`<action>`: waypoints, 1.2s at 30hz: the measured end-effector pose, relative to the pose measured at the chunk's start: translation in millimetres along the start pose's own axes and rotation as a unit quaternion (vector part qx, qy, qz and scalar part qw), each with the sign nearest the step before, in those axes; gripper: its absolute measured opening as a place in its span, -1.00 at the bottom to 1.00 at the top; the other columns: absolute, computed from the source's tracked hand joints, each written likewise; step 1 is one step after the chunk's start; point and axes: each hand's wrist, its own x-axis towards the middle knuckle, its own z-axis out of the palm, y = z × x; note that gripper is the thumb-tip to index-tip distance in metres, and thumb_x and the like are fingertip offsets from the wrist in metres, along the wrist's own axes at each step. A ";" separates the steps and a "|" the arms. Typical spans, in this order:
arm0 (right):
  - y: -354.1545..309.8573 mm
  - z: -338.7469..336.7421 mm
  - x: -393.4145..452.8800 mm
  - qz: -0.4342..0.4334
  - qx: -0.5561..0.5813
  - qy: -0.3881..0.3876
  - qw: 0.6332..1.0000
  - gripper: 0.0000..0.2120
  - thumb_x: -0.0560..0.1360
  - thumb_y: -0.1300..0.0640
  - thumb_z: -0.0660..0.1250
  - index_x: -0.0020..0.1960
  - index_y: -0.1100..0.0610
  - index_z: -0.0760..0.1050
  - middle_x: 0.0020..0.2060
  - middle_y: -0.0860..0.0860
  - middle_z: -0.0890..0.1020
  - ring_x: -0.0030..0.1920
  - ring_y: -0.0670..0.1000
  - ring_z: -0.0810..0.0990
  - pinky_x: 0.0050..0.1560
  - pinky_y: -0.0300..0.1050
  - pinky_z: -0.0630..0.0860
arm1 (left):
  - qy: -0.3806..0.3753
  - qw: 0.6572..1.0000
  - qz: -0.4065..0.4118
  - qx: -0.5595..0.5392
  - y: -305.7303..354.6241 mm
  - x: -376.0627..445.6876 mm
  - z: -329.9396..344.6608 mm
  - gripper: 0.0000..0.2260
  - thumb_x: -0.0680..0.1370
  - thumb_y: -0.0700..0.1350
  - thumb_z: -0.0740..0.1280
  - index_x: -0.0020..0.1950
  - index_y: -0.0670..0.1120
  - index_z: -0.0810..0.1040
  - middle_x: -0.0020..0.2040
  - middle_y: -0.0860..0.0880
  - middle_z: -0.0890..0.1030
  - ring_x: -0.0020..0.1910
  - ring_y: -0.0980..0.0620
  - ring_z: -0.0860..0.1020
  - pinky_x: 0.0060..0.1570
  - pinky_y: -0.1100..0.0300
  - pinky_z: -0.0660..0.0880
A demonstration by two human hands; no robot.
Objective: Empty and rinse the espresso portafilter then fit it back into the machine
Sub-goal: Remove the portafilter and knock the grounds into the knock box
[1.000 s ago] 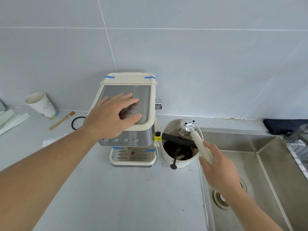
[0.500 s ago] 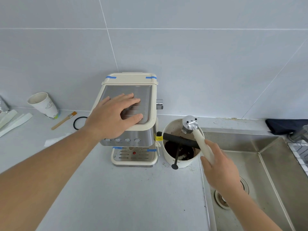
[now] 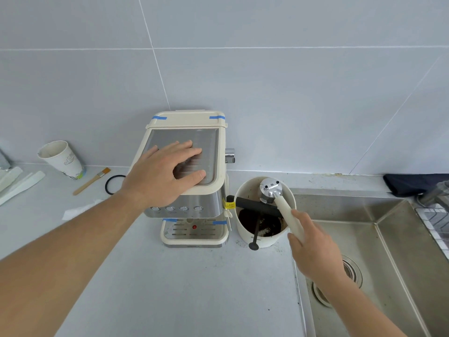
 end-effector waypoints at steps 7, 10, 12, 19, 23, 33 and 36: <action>1.1 1.0 -3.9 -0.012 0.025 0.017 0.999 -0.55 0.51 0.06 0.33 0.34 -0.17 0.28 -0.22 -0.20 0.47 -0.34 -0.18 0.43 -0.48 -0.23 0.25 | 0.001 1.000 0.000 0.002 -1.0 1.0 -0.8 -0.40 0.44 0.44 0.07 0.44 0.27 0.31 0.53 0.19 0.29 0.53 0.17 0.17 0.50 -0.04 0.06; 3.2 2.3 -1.8 0.005 0.025 -0.002 1.000 -0.56 0.52 0.06 0.31 0.37 -0.14 0.32 -0.27 -0.21 0.47 -0.33 -0.17 0.44 -0.47 -0.21 0.26 | -0.001 1.000 0.000 0.002 -1.0 0.1 -0.2 -0.40 0.44 0.44 0.07 0.44 0.27 0.32 0.53 0.18 0.29 0.53 0.17 0.17 0.50 -0.05 0.07; 3.5 0.9 -0.1 0.006 0.026 -0.004 1.000 -0.56 0.52 0.06 0.32 0.37 -0.13 0.34 -0.31 -0.21 0.45 -0.33 -0.17 0.44 -0.47 -0.20 0.27 | 0.002 1.000 -0.001 0.002 -0.7 0.0 -0.4 -0.40 0.44 0.44 0.07 0.44 0.26 0.32 0.53 0.18 0.30 0.52 0.17 0.17 0.50 -0.05 0.07; 1.8 -0.6 -1.4 0.037 0.050 -0.018 0.998 -0.54 0.48 0.04 0.38 0.32 -0.13 0.32 -0.31 -0.13 0.52 -0.36 -0.04 0.52 -0.44 -0.15 0.36 | 0.000 1.000 -0.003 0.003 2.0 -0.1 -2.1 -0.40 0.44 0.42 0.08 0.44 0.26 0.32 0.53 0.18 0.29 0.52 0.16 0.17 0.49 -0.01 0.04; 1.3 0.2 -3.6 0.094 0.131 -0.009 0.987 -0.64 0.45 0.10 0.43 0.20 -0.08 0.41 -0.27 -0.12 0.59 -0.44 -0.05 0.57 -0.53 -0.21 0.38 | 0.003 1.000 -0.002 0.004 1.3 0.3 -2.3 -0.41 0.44 0.42 0.08 0.44 0.26 0.32 0.53 0.18 0.29 0.52 0.16 0.17 0.48 0.00 0.04; -5.1 -8.1 -26.8 0.202 0.539 -0.067 0.815 -0.87 0.52 0.32 0.36 0.06 0.22 0.60 -0.35 0.06 0.62 -0.46 0.05 0.55 -0.51 -0.11 0.49 | 0.000 1.000 -0.003 0.013 0.2 0.3 0.8 -0.40 0.45 0.42 0.08 0.45 0.25 0.31 0.53 0.18 0.29 0.53 0.15 0.17 0.49 -0.03 0.06; -9.3 -12.0 -36.3 0.206 0.580 -0.109 0.781 -0.88 0.58 0.25 0.31 -0.03 0.27 0.61 -0.29 0.12 0.61 -0.44 0.04 0.53 -0.51 -0.12 0.45 | -0.004 1.000 -0.002 0.014 1.5 -0.5 -0.2 -0.40 0.45 0.42 0.07 0.45 0.24 0.32 0.54 0.16 0.29 0.53 0.12 0.18 0.49 -0.05 0.06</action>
